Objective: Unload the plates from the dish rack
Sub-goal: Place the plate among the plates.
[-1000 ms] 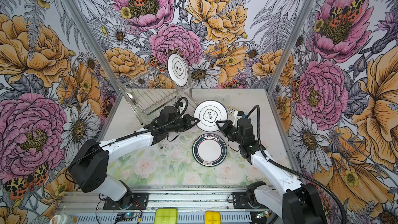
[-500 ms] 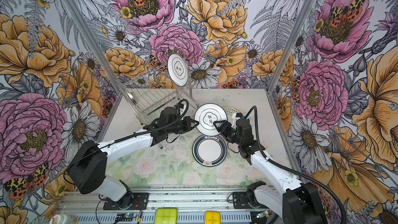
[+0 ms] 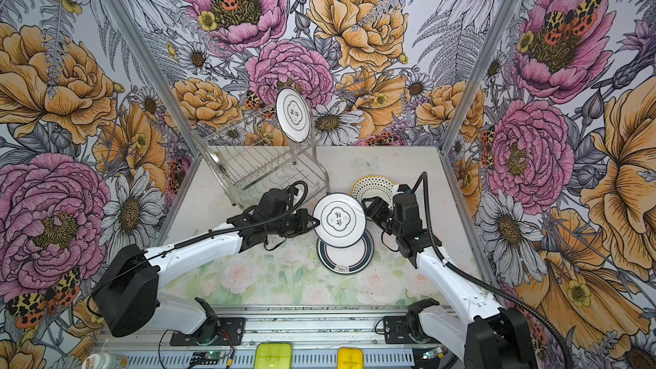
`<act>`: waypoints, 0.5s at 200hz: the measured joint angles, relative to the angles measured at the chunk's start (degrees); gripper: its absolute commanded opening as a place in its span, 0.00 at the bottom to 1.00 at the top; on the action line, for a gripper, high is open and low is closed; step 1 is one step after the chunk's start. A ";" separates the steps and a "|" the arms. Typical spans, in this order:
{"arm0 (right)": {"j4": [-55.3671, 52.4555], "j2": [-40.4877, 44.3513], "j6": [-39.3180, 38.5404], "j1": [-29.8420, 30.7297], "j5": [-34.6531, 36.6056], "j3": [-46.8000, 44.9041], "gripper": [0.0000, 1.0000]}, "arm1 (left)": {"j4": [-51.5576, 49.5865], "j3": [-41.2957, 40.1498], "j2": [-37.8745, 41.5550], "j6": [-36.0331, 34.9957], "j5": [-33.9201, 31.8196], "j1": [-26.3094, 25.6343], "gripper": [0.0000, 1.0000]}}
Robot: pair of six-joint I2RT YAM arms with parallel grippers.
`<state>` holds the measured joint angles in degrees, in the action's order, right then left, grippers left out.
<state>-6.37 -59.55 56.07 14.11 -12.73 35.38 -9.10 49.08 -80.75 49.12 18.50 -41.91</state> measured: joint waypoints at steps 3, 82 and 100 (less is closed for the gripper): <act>-0.61 0.00 -0.57 -0.13 0.44 0.35 0.69 | -0.11 -0.42 0.20 0.00 -0.02 -0.04 0.00; -13.51 0.00 -11.93 -0.33 13.62 8.92 0.72 | -1.42 -6.25 1.49 1.36 -0.68 -3.19 0.00; -15.93 0.00 -13.86 -0.33 16.39 10.38 0.72 | -1.25 -6.25 1.05 1.57 -0.70 -3.19 0.00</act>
<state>-22.31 -59.55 42.22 13.78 3.66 45.76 -10.35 42.83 -79.70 50.70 17.80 -45.10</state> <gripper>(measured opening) 0.715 0.075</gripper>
